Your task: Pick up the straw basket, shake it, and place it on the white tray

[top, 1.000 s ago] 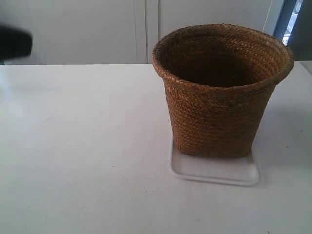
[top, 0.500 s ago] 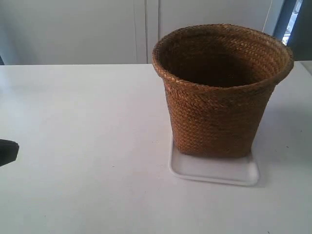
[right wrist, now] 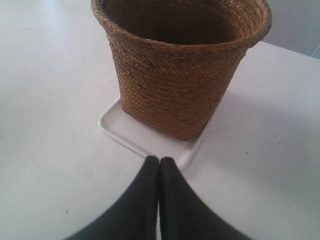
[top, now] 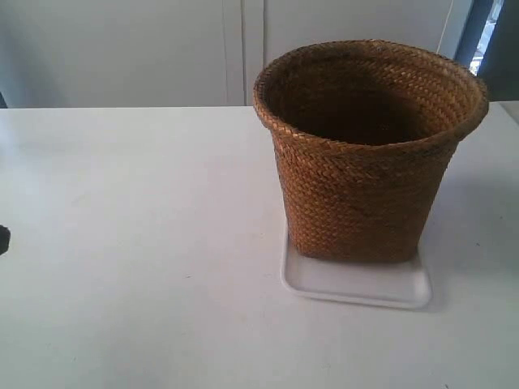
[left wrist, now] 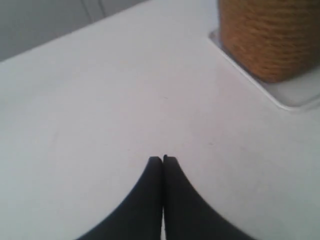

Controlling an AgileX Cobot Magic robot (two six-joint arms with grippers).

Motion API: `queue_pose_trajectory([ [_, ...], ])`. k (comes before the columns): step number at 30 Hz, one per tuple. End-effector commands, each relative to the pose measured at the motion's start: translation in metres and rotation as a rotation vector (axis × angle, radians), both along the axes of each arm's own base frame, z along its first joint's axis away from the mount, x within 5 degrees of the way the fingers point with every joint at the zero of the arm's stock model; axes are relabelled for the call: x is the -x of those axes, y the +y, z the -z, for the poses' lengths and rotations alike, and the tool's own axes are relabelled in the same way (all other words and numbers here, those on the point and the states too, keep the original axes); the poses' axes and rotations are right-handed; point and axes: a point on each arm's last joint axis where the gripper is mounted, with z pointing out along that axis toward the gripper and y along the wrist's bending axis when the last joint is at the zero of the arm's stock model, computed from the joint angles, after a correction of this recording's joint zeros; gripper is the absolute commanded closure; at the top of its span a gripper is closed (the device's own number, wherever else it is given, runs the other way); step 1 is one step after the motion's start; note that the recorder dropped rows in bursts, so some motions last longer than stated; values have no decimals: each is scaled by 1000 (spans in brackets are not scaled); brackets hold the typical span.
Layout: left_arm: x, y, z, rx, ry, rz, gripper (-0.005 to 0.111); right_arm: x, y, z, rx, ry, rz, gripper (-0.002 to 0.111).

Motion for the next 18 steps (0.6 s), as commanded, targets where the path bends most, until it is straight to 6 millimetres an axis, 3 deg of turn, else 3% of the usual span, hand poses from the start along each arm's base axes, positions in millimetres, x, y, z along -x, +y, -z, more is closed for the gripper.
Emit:
queue_pose_trajectory([
  [1,11,19,30,98,-180,-178,107,1,0,1,5,-2,-7,108],
  [6,27,29,71,98,-187,-268,107,1,0,1,5,-2,-7,108],
  [12,42,29,83,103,-79,-273,107,1,0,0,4,-5,-7,108],
  [18,44,29,85,98,-69,-266,107,1,0,0,4,-5,-7,108],
])
